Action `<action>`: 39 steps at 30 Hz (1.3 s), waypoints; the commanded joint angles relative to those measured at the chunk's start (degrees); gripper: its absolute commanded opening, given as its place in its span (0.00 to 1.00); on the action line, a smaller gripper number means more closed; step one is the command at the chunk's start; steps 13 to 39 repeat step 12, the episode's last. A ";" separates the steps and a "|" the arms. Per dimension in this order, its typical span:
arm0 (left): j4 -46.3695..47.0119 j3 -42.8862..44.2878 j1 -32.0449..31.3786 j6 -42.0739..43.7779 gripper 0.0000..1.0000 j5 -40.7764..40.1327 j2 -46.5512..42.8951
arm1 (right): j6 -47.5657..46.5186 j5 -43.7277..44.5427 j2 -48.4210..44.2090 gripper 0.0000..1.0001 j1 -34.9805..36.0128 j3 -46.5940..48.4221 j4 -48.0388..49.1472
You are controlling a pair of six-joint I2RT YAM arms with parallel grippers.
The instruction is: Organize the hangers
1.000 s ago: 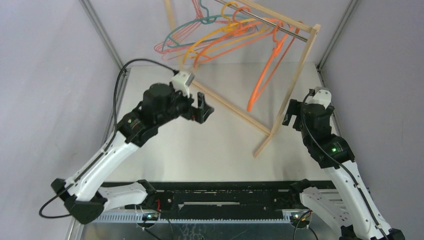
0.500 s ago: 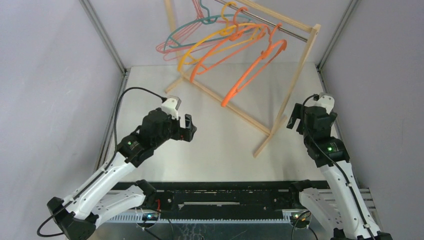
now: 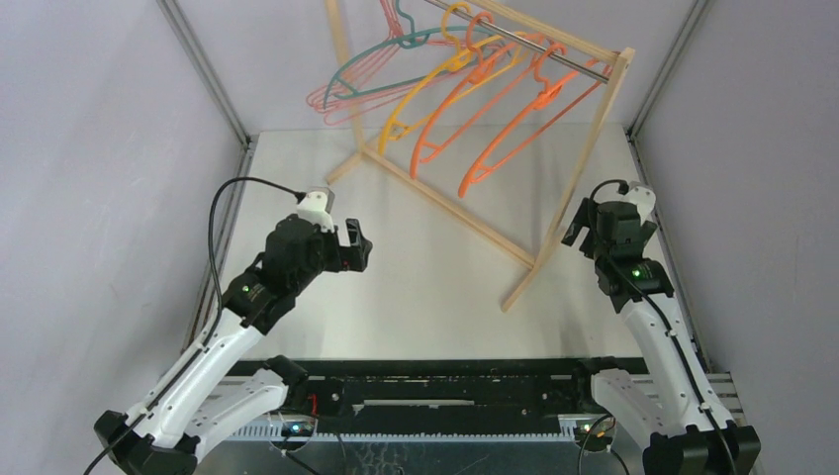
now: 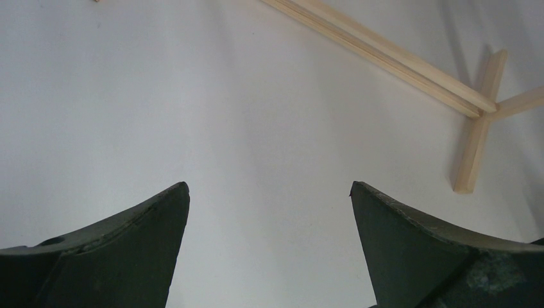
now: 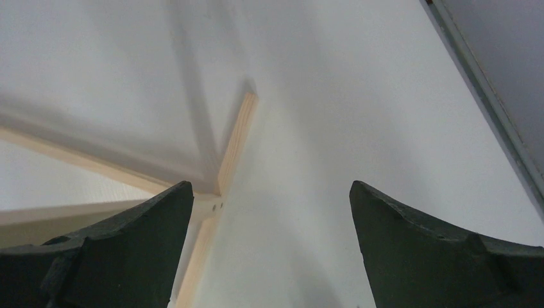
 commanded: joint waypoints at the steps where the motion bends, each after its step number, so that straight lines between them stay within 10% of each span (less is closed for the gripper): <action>1: 3.16 -1.86 1.81 -1.34 1.00 1.45 -0.87 | 7.70 6.19 0.65 1.00 -0.18 1.53 2.61; 39: 4.67 -2.35 3.43 -0.48 1.00 3.64 0.19 | 14.09 14.30 3.24 1.00 0.16 2.26 1.11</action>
